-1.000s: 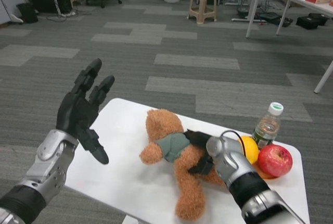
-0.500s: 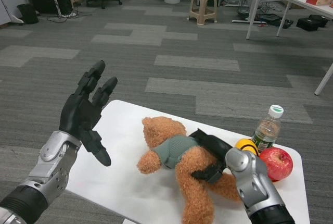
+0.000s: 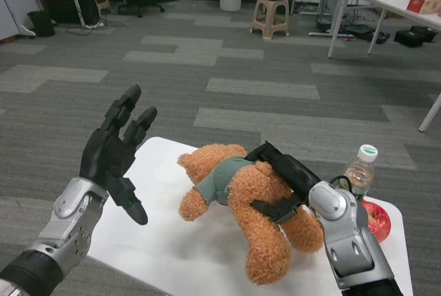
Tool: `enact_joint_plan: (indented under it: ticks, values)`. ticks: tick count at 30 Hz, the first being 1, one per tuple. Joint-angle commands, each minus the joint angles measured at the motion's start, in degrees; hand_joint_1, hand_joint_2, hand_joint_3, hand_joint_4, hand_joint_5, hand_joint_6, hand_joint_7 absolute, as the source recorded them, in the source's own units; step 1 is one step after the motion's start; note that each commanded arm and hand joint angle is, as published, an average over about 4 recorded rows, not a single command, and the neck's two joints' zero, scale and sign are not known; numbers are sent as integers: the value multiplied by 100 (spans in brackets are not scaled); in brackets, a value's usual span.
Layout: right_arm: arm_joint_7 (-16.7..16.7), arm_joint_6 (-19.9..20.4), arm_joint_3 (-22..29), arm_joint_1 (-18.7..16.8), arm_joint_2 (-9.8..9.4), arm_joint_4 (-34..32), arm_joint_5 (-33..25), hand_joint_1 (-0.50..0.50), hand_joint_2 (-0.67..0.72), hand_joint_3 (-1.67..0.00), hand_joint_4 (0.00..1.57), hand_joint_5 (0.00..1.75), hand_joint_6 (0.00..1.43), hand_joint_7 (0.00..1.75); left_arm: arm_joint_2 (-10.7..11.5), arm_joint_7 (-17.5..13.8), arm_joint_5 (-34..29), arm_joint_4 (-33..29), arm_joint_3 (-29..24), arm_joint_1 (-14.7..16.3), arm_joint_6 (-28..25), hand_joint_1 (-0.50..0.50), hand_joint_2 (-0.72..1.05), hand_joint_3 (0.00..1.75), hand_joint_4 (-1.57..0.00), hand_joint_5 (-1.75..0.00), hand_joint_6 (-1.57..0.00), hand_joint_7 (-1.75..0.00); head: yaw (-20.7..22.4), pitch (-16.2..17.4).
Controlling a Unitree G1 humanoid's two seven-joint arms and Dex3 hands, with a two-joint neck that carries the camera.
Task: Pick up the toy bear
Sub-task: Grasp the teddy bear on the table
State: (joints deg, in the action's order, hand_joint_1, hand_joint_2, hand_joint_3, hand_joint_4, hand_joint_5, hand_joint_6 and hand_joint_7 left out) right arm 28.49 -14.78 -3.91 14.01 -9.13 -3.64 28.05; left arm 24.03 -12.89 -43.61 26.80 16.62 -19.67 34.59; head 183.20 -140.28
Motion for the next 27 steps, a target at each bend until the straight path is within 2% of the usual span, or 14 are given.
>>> enact_joint_plan:
  ticks: [1,6,9,12,14,16,20,23,27]
  values:
    - [-91,19,53,66,16,-161,-128,-36,-60,-135,6,145,39,147,49,6,-25,3,-27,25,4,-48,-64,9,0,-41,0,-14,17,9]
    - [-98,19,5,49,25,-223,-150,-34,-62,-135,6,145,39,154,58,6,-25,10,-27,25,4,-48,-64,9,0,-36,0,-14,5,6]
    - [-111,19,-39,42,32,-265,-159,-34,-60,-135,6,145,37,154,58,6,-25,10,-27,25,9,-48,-64,9,0,-38,0,-14,13,8]
    - [-201,23,-70,38,43,-399,-190,-38,-60,-135,6,145,37,154,58,6,-25,10,-27,25,4,-48,-64,9,0,-33,0,-14,12,-1]
    - [-271,32,-68,33,49,-471,-212,-38,-60,-135,6,145,39,154,58,6,-25,10,-27,25,4,-48,-64,9,0,-36,0,-14,19,-10]
    - [-414,137,-39,18,56,-528,-375,-36,-60,-133,7,145,40,154,58,6,-25,10,-27,25,4,-48,-64,9,0,-36,0,-14,26,-19]
    - [-990,700,150,-79,78,-559,-1056,-38,-60,-127,9,145,42,154,58,6,-25,10,-27,29,4,-48,-64,9,0,-38,0,-14,29,-41]
    - [-1403,1133,277,-153,93,-509,-1552,-34,-60,-121,11,150,46,154,58,6,-25,10,-27,25,4,-48,-64,9,0,-36,0,-14,28,-52]
    - [-1743,1499,376,-241,102,-434,-1985,-38,-60,-115,27,155,56,154,58,6,-25,16,-27,25,4,-48,-64,9,0,-41,0,-14,37,-79]
